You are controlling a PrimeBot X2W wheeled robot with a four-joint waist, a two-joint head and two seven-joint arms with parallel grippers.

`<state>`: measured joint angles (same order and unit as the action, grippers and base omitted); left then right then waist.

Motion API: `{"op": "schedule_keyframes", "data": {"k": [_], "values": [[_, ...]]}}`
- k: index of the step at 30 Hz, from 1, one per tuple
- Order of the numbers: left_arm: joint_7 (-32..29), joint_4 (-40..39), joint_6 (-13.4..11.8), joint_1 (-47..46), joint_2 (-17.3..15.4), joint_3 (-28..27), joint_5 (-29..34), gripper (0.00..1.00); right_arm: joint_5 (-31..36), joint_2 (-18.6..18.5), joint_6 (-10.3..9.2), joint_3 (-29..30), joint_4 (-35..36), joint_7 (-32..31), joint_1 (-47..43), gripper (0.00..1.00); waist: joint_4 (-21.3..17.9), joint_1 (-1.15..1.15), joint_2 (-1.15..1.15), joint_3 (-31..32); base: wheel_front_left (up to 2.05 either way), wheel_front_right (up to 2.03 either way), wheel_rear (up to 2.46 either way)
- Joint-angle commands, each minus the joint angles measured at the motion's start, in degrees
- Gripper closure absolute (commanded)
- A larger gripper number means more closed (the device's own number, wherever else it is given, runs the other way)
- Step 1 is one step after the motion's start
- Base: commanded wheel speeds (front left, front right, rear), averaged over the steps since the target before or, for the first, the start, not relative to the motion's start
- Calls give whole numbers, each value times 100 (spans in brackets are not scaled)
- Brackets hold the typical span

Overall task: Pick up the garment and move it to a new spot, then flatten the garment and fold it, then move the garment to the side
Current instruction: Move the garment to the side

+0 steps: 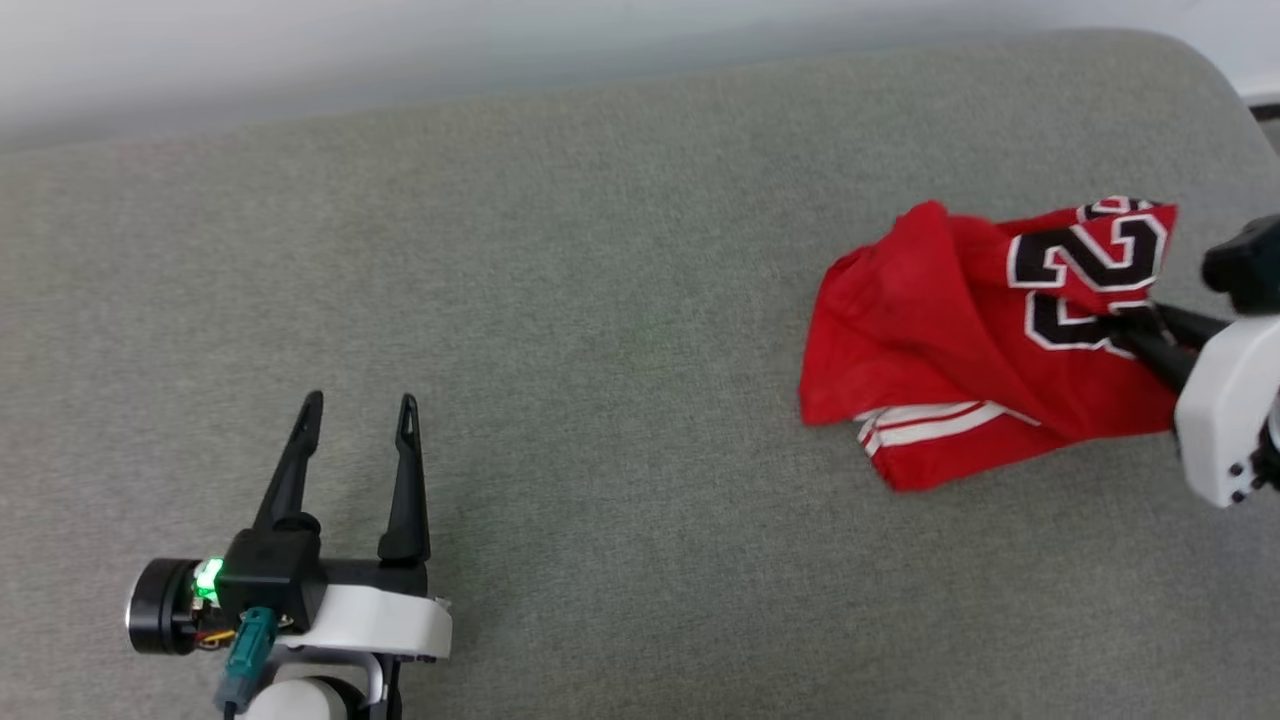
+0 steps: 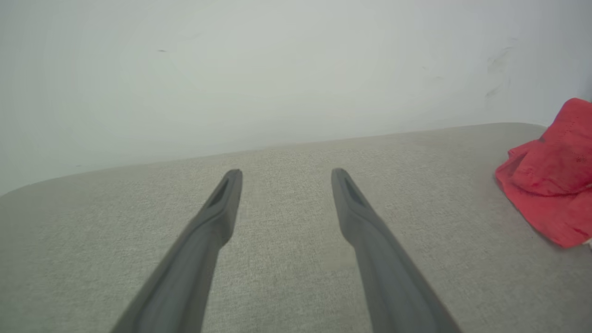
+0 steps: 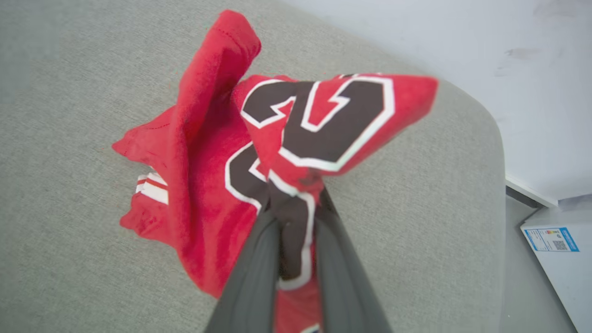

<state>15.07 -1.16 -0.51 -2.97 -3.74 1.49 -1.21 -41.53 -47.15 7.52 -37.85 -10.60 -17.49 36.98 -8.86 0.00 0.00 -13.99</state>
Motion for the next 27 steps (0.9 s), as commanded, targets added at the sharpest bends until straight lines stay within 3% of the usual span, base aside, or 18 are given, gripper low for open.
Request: {"op": "schedule_keyframes", "data": {"k": [1,10,16,22,27], "values": [[13,-47,1,-100,-43,-17,30,0,-43,-61,-7,51,-56,14,102,100,-151,0,0,-221,0,0,0],[13,-379,96,-529,-146,10,82,0,204,-692,-8,389,-963,-21,500,100,-60,0,0,-943,0,0,0],[13,-525,135,-790,-155,78,90,0,385,-914,-9,775,-1826,-41,839,100,88,0,0,-1327,0,0,0],[13,-579,166,-981,-136,134,64,0,591,-986,-9,1289,-2748,82,1143,100,227,0,0,-1589,0,0,0],[13,-577,142,-1043,-128,118,54,0,818,-764,-9,1571,-3240,323,1277,100,286,0,0,-1651,0,0,0]]}}
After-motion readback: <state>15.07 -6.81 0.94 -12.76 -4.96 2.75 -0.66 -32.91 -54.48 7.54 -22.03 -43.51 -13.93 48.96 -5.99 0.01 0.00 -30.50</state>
